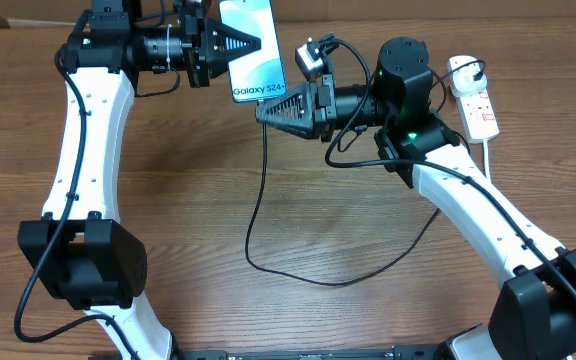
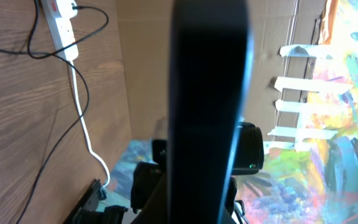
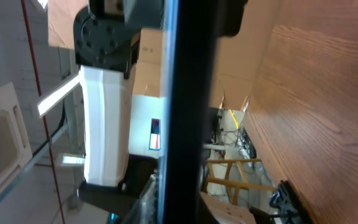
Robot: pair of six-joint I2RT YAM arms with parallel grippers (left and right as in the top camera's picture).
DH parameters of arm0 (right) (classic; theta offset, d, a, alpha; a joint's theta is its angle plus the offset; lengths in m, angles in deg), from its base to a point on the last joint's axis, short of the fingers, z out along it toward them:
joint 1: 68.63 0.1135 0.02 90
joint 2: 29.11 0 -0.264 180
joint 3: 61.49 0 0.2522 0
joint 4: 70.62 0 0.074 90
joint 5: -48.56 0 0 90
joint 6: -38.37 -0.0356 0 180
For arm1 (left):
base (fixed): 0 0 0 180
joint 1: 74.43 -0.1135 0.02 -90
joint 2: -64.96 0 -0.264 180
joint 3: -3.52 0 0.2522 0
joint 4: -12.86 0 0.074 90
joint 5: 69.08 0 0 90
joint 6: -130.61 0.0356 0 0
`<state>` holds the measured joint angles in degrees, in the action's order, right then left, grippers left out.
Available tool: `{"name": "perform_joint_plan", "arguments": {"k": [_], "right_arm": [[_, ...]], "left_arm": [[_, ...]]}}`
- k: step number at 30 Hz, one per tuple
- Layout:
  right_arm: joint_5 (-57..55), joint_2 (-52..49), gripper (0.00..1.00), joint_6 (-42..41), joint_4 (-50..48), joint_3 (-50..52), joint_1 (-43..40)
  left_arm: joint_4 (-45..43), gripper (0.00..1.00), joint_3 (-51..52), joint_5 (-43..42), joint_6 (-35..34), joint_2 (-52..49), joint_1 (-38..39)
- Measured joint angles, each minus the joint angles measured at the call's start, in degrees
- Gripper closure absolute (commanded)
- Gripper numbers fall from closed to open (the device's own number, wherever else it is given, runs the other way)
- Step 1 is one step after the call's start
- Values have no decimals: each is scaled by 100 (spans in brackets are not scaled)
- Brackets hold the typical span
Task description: Plug charger to phone and switch on socket
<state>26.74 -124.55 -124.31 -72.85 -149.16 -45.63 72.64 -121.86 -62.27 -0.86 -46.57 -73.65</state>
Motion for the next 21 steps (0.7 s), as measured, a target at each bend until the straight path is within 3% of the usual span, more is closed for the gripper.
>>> {"name": "perform_joint_plan", "arguments": {"k": [6,21], "right_arm": [[-173,-55,69,42,0,0,-13],[-164,-74,48,79,39,0,-52]], "left_arm": [[-9,96,0,-20,13,0,35],[48,96,0,682,149,0,-479]]}}
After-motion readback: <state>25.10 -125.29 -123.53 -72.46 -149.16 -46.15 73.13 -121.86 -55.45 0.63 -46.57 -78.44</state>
